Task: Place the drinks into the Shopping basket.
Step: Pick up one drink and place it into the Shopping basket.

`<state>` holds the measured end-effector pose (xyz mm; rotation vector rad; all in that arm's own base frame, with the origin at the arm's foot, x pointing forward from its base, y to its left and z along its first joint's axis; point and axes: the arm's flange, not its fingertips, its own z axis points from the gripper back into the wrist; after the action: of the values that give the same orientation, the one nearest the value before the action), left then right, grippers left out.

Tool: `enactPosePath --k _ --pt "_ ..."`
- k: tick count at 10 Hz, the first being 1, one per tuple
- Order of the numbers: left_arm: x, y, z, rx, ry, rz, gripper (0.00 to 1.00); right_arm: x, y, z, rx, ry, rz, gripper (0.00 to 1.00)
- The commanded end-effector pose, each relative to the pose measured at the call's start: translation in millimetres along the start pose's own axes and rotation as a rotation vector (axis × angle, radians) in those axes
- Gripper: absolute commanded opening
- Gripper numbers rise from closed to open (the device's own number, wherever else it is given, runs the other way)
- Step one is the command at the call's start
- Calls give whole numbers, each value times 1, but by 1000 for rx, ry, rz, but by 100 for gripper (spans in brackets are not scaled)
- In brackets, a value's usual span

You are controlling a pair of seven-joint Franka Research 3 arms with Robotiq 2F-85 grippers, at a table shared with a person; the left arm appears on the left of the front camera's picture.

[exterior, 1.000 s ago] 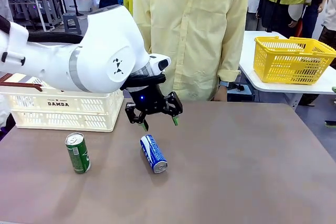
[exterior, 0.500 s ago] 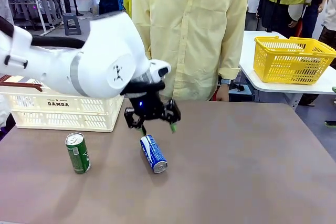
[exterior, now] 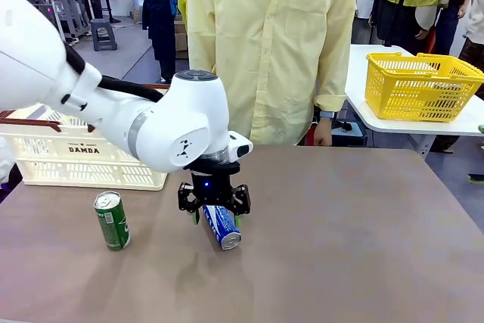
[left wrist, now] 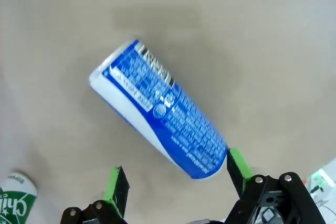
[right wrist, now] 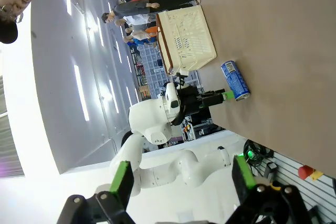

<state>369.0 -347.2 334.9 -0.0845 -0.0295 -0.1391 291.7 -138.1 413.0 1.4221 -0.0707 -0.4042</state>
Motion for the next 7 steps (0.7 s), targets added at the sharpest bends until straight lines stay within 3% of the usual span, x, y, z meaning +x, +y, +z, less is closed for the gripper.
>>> enactPosePath --k 1,4,7 --pt "13 -18 8 47 -14 64 100 -1 0 2 3 9 27 100" --pt "17 -18 6 54 13 124 100 -1 0 2 3 9 27 100" --pt "17 -23 9 -21 -74 517 100 -1 0 2 3 9 27 100"
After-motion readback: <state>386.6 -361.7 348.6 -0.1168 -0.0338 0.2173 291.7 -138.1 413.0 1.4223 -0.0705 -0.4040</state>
